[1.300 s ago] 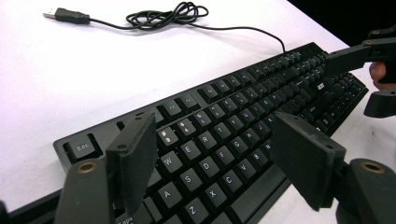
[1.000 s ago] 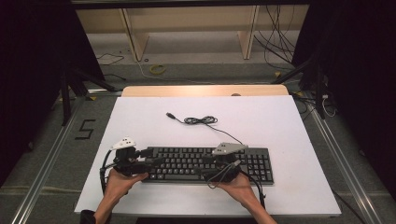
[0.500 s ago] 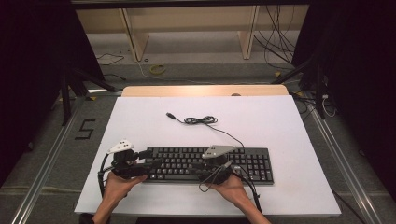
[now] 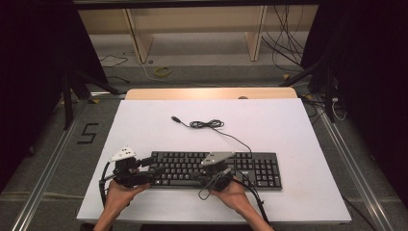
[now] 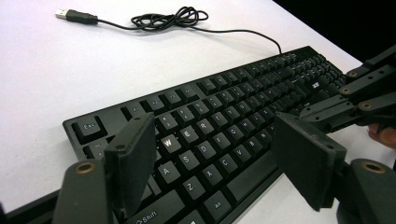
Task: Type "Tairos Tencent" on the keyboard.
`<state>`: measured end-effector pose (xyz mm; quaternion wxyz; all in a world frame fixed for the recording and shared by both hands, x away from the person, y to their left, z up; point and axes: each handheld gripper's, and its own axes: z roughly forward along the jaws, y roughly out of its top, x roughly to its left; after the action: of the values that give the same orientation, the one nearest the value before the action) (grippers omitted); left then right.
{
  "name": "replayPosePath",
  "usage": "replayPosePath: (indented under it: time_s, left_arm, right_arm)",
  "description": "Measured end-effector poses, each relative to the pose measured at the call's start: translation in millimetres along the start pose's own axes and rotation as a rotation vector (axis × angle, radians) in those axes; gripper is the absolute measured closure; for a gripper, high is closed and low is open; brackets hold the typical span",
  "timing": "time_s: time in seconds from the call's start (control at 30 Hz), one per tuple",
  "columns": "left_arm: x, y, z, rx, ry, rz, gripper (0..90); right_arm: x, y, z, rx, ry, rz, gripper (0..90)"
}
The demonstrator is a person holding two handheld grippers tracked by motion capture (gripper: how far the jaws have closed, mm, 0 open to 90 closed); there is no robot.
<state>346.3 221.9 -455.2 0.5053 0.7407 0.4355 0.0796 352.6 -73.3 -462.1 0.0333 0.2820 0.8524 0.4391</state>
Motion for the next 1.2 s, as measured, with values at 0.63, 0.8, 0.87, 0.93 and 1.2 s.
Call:
replayPosePath:
  time_s: [0.63, 0.8, 0.87, 0.93, 1.2]
  left_arm:
    - [1.9, -4.5, -6.0, -0.014, 0.009, -0.011, 30.3]
    - [3.5, -5.5, -8.1, -0.014, 0.011, -0.014, 30.3]
    - [3.5, -5.9, -8.4, -0.014, 0.011, -0.012, 30.3]
    - [3.5, -5.9, -8.5, -0.013, 0.011, -0.012, 30.4]
    - [4.0, -6.4, -8.5, -0.011, 0.012, -0.014, 30.5]
  right_arm:
    - [3.5, 1.9, 17.2, 0.029, 0.003, -0.016, 90.0]
    - [5.1, 1.3, 22.4, 0.046, -0.001, -0.031, 90.0]
    - [5.5, 1.6, 23.5, 0.047, -0.002, -0.03, 90.0]
    - [5.5, 1.5, 24.5, 0.052, -0.006, -0.034, 90.0]
    - [6.3, -1.3, 31.0, 0.09, -0.031, -0.064, 90.0]
